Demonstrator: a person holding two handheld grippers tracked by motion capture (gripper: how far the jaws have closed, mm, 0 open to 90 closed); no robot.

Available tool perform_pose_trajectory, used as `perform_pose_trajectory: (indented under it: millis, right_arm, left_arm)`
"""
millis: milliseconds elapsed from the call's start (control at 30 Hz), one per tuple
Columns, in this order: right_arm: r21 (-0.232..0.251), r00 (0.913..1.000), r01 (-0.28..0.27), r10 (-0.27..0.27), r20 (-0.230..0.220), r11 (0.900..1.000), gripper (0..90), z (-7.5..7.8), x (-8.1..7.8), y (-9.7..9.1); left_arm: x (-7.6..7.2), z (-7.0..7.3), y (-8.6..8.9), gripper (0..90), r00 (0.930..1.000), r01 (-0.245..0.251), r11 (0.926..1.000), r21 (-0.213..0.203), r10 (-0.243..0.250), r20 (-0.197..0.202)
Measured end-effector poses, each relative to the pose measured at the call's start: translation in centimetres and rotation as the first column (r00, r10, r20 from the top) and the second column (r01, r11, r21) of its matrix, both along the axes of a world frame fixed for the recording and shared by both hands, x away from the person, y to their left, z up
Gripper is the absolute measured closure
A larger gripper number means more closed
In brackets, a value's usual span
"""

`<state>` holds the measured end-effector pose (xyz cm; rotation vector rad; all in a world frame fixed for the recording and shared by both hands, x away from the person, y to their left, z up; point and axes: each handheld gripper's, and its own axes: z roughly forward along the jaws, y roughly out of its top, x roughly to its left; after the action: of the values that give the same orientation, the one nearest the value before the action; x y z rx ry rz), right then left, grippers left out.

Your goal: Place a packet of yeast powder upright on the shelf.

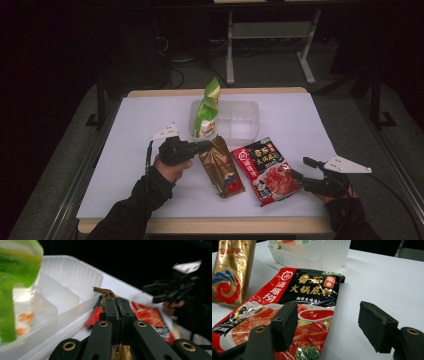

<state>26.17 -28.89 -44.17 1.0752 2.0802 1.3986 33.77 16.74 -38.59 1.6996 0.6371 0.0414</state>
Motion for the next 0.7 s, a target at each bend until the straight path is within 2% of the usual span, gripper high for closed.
perform_pose_trajectory:
  millis: [33,200,467,633,700]
  right_arm:
    - [0.001,1.0000,0.000,0.000,0.000,1.0000,31.4,0.0,0.0,0.0]
    - [0.011,1.0000,0.002,-0.002,0.000,0.9999,31.4,0.0,0.0,-0.1]
    - [0.011,1.0000,0.001,-0.001,0.006,0.9999,31.2,0.0,0.0,-0.1]
    - [0.013,1.0000,0.002,-0.002,0.006,0.9999,31.2,0.0,0.1,-0.1]
    - [0.013,1.0000,0.003,-0.004,0.008,0.9999,31.2,0.0,0.1,-0.1]
  left_arm:
    - [-0.1,0.2,0.1,88.7,1.0000,0.007,0.9998,-0.021,-0.007,-0.003]
    - [-0.4,1.0,0.4,88.6,0.9999,-0.004,0.9985,-0.054,0.005,0.012]
    - [-0.7,1.8,0.8,88.7,0.9988,-0.016,0.9970,-0.075,0.020,0.044]
    - [-0.6,2.3,0.7,88.7,0.9974,-0.023,0.9970,-0.074,0.028,0.067]
    - [-0.5,2.5,0.7,88.8,0.9969,-0.028,0.9958,-0.088,0.035,0.071]
